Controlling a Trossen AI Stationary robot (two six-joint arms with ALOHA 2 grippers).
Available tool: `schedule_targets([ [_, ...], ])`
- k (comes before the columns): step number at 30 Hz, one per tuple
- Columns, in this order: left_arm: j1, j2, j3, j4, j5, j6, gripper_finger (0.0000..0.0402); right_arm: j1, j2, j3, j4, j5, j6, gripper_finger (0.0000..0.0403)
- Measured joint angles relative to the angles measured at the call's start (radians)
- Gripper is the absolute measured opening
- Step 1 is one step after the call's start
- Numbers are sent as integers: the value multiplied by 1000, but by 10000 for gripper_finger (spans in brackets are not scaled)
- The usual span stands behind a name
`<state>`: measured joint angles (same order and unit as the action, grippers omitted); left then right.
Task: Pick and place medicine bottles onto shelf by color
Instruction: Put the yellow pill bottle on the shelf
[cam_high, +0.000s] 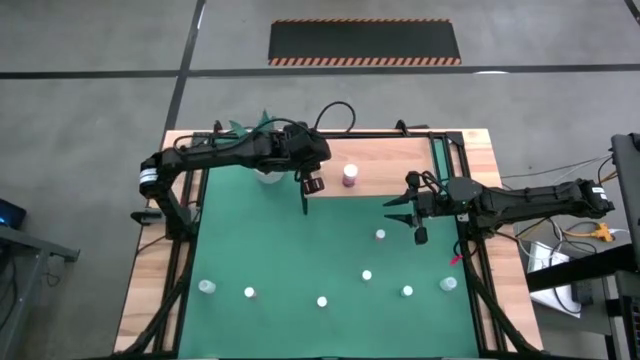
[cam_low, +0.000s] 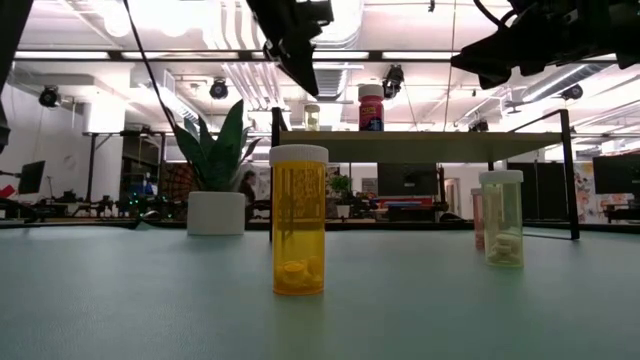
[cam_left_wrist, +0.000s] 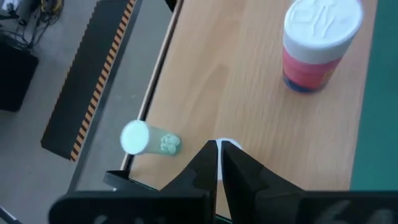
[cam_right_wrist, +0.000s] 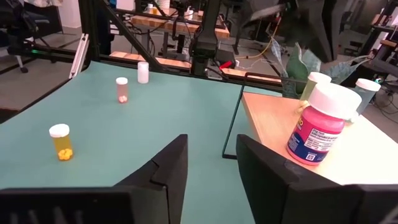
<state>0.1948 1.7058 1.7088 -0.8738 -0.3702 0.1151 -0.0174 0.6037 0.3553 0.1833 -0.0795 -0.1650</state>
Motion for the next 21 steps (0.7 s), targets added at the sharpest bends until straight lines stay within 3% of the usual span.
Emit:
schedule_targets([
  [6, -61, -51, 3, 7, -4, -4, 4, 0, 0, 0, 0, 0, 18, 131],
  [12, -237, -112, -43, 47, -3, -29, 4, 0, 2, 0, -1, -5, 94, 121],
  [21, -492, -218, -247, 307, -2, -1, 4, 91, 7, 0, 50, -7, 167, 109],
])
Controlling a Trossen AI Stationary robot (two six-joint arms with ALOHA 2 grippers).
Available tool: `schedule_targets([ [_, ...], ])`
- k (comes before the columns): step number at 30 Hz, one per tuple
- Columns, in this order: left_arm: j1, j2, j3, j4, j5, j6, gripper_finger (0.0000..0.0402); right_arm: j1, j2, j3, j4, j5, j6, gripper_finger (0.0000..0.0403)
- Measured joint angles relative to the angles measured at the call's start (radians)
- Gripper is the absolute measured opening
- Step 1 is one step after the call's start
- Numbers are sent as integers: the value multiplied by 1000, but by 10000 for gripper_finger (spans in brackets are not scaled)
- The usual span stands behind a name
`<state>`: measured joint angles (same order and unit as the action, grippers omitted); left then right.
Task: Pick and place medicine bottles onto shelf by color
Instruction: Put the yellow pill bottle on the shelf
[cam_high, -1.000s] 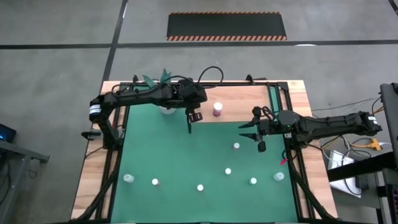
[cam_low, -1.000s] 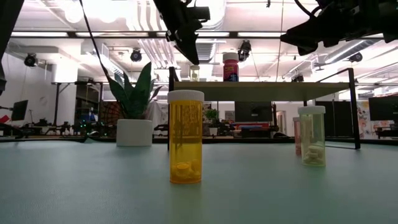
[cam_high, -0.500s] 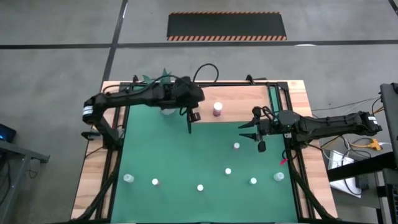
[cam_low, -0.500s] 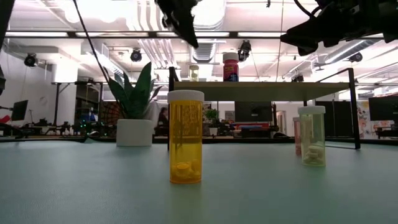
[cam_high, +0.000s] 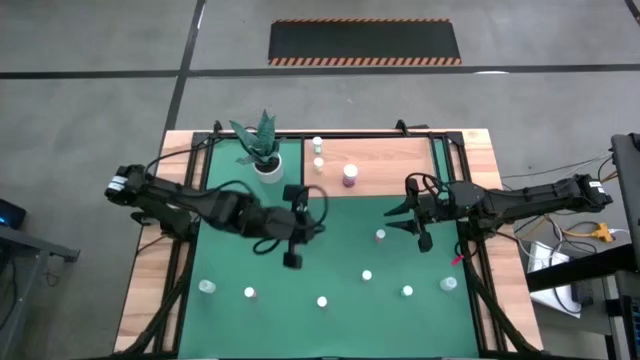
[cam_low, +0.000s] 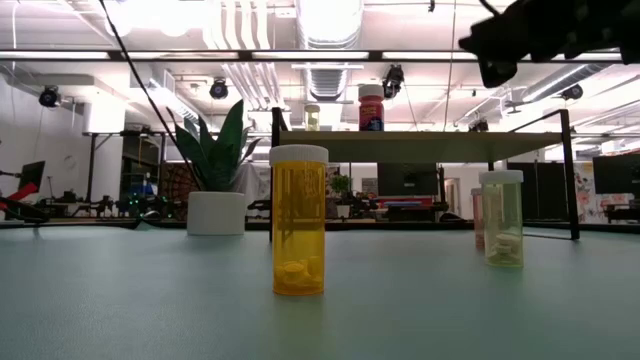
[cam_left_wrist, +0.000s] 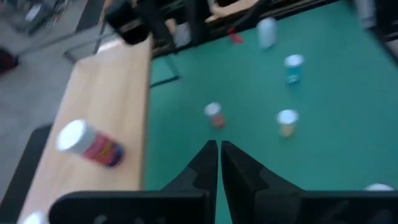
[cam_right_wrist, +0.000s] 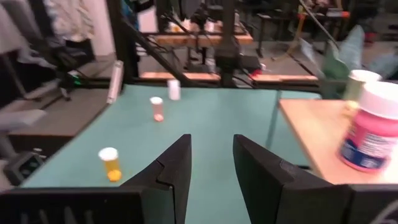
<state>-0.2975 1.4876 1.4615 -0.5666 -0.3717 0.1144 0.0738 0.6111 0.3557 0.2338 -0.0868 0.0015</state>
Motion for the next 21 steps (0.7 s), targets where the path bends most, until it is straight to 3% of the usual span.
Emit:
schedule_targets([
  [9, -80, -124, -232, 249, 0, 33, 4, 99, 64, 92, 9, 8, -31, 105],
  [21, -79, -284, -425, 385, -1, 25, 4, 199, 286, 402, -399, 10, 14, 87],
])
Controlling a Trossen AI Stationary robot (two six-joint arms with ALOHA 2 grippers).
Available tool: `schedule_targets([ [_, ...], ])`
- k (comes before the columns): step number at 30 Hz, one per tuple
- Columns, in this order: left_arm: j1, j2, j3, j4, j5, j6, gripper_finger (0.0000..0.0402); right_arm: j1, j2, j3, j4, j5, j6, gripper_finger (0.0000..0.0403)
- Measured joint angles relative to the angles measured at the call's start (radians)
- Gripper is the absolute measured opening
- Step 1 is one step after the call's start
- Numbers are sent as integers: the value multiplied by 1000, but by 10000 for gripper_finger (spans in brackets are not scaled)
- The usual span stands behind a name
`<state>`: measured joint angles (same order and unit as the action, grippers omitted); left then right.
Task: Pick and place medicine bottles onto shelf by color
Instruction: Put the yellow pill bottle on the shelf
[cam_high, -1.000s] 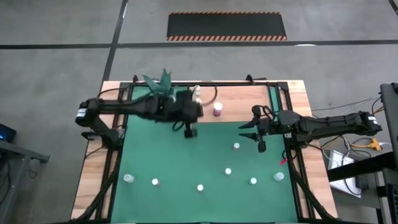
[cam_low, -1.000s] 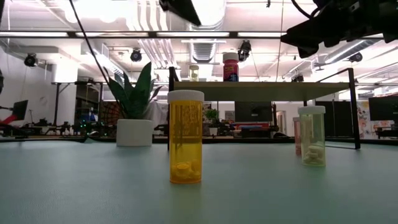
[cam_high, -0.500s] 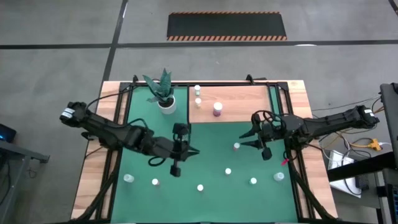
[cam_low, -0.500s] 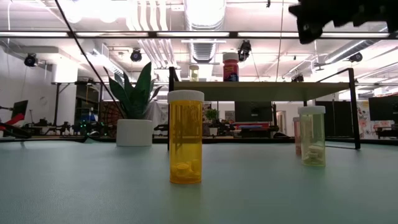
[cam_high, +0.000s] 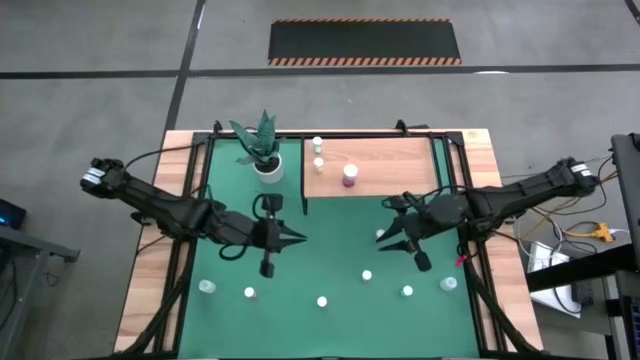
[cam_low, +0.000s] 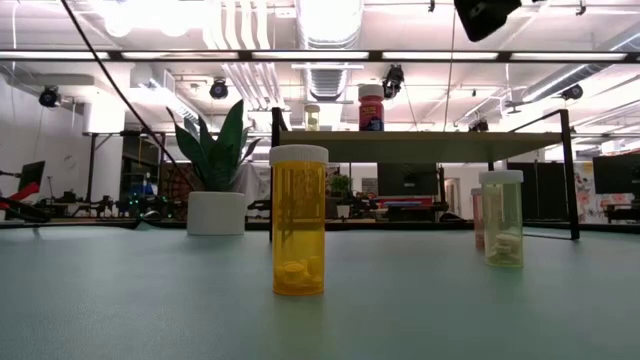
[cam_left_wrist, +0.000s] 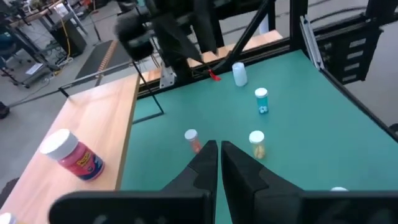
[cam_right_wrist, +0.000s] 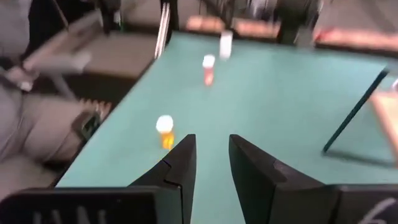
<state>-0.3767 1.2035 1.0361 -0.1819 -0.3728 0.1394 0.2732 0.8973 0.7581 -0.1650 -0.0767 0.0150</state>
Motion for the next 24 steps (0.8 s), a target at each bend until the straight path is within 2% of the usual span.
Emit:
schedule_targets([
  [6, 0, -60, -38, 27, 0, -1, 4, 46, 132, 145, -311, 52, 104, 76],
  [11, 0, -85, -48, 44, 0, 21, 4, 60, 246, 218, -439, 58, 168, 81],
  [24, 0, -99, -49, 47, 0, 59, 4, 131, 543, 358, -535, 51, 223, 202],
])
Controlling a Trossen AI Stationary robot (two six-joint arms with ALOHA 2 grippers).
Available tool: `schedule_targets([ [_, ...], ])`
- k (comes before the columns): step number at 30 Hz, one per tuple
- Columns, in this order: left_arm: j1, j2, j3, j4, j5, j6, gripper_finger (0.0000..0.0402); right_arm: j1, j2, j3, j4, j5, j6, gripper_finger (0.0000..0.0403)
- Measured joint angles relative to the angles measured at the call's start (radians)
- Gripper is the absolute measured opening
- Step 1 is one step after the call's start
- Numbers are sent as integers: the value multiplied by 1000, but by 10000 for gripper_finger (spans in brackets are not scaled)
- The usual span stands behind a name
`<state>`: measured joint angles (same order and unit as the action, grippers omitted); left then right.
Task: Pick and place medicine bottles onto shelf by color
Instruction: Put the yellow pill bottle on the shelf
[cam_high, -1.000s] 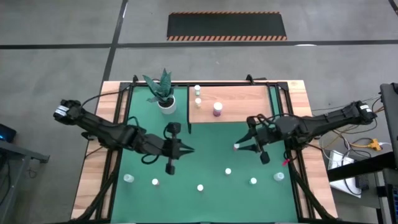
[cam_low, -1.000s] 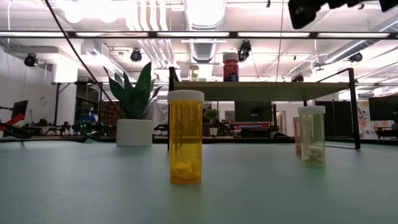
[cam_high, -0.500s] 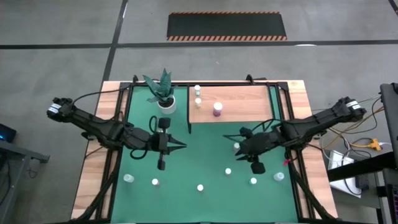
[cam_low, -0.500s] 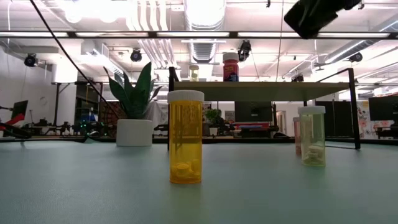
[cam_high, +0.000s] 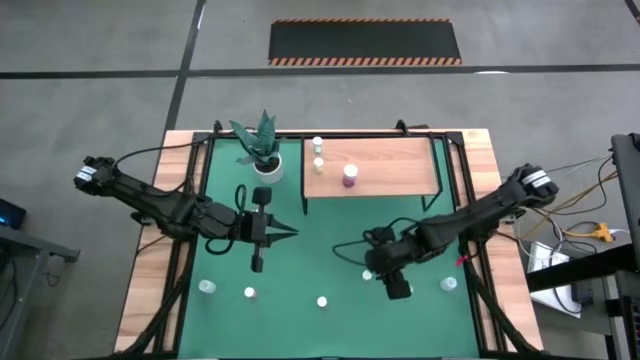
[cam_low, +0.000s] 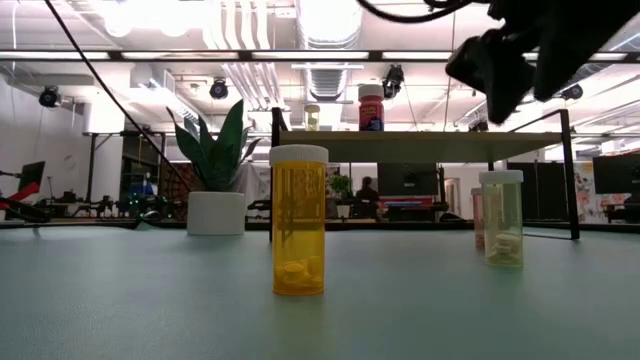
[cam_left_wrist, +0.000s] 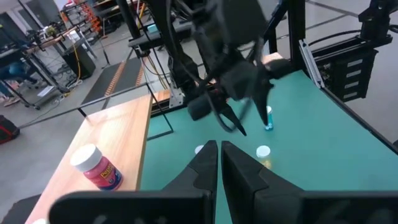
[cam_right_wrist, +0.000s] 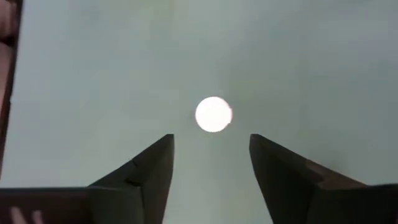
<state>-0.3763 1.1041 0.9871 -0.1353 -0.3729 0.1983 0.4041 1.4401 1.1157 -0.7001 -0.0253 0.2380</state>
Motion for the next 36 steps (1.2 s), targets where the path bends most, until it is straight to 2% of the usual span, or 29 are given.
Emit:
schedule_targets([
  [5, 0, -8, 0, -2, 0, 0, 4, 22, 99, 38, -7, 3, 28, 217],
  [14, 0, -29, 0, -3, 0, 1, 4, 26, 224, 54, 5, 63, 59, 199],
  [33, 0, -124, -87, 29, 0, -3, 4, 26, 231, 54, 61, 82, 89, 186],
  [36, 0, -135, -108, 53, 0, 3, 4, 26, 231, 54, 61, 81, 104, 170],
])
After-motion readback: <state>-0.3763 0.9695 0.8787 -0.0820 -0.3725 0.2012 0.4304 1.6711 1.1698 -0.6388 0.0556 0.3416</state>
